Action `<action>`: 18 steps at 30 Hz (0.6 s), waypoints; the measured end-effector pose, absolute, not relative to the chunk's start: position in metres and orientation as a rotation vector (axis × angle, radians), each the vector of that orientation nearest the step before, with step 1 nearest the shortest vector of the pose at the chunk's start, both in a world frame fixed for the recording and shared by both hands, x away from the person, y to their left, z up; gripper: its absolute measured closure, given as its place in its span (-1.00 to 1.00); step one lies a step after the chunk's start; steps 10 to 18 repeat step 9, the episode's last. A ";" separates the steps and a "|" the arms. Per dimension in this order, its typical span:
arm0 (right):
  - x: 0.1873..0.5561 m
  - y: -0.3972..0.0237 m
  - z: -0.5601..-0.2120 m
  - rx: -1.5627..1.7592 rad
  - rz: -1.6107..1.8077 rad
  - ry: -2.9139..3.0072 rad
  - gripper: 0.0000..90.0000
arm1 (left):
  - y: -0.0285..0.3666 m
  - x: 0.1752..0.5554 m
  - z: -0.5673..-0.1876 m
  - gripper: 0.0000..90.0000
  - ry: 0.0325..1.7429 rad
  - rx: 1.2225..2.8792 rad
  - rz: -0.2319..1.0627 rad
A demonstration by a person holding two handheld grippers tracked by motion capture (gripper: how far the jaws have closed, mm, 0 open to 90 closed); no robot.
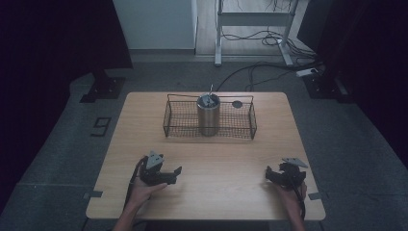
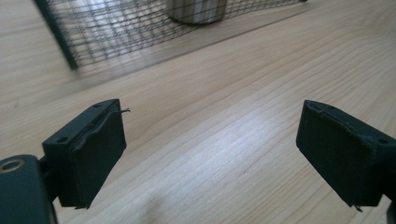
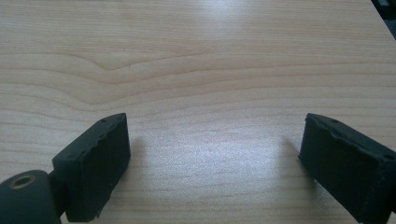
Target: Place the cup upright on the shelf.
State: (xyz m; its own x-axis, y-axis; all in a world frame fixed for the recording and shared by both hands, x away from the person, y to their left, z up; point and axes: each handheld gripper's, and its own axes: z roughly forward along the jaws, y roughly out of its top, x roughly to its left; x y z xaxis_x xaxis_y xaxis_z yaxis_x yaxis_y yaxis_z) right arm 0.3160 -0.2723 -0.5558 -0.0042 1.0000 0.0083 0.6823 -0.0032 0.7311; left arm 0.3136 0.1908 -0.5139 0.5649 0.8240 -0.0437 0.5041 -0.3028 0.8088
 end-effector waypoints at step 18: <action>0.316 -0.272 -0.556 1.743 0.764 1.738 -0.81 | 0.201 0.311 -0.515 -0.79 1.110 1.943 0.474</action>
